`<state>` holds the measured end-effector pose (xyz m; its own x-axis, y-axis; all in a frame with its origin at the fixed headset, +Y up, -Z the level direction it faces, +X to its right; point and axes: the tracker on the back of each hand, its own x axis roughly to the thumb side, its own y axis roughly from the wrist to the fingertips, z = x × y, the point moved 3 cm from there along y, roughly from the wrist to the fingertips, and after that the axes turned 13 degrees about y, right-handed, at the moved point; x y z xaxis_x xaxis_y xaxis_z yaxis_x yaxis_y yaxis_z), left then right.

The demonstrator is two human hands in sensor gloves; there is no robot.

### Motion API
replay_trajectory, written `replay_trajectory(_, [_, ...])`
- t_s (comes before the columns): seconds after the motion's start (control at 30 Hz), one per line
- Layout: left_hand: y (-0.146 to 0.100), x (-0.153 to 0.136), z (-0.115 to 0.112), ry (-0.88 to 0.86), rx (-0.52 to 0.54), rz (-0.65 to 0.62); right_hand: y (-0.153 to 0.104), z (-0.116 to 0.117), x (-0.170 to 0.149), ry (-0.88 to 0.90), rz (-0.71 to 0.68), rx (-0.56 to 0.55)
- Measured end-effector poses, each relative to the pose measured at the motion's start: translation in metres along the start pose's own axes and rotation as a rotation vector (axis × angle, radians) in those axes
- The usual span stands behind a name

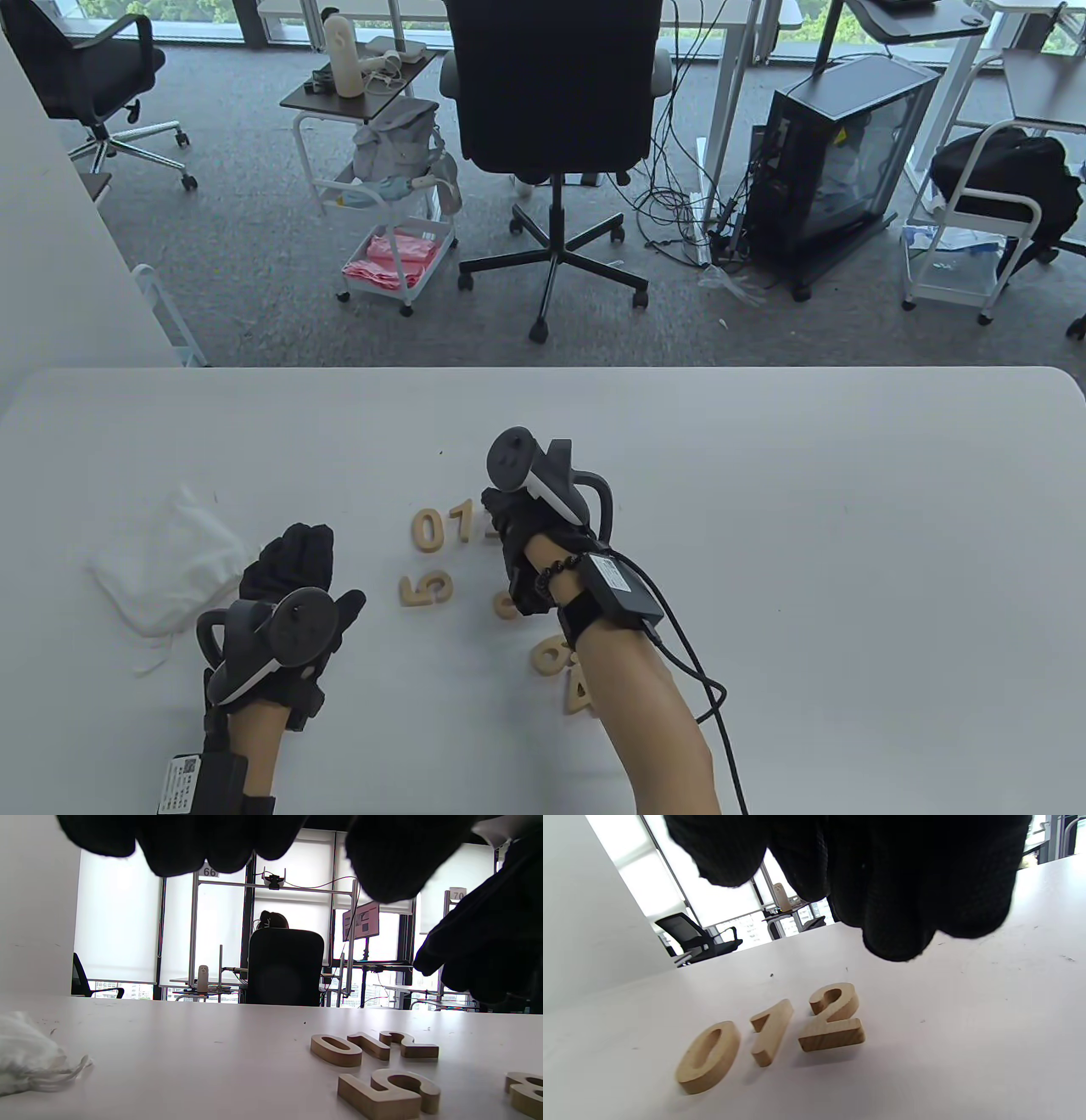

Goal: Empty bag and arrange number blocks in order

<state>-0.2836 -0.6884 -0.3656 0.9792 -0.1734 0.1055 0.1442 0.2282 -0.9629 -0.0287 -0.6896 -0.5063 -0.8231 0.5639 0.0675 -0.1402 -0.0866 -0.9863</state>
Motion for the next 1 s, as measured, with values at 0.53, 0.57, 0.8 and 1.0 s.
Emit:
replay_trajectory(0.53, [0.0,0.004,0.0,0.013,0.004,-0.012,-0.093,0.011,0.001,-0.067,-0.297,0.05])
replay_trajectory(0.57, [0.0,0.004,0.0,0.012,0.002,-0.011,-0.092,0.015,0.002,-0.098,-0.296,0.068])
replay_trajectory(0.8, [-0.001,0.004,0.0,0.019,0.0,-0.01,-0.083,0.051,-0.003,-0.272,-0.269,0.131])
replay_trajectory(1.0, [-0.001,0.004,0.001,0.015,0.005,-0.008,-0.073,0.08,-0.01,-0.363,-0.232,0.214])
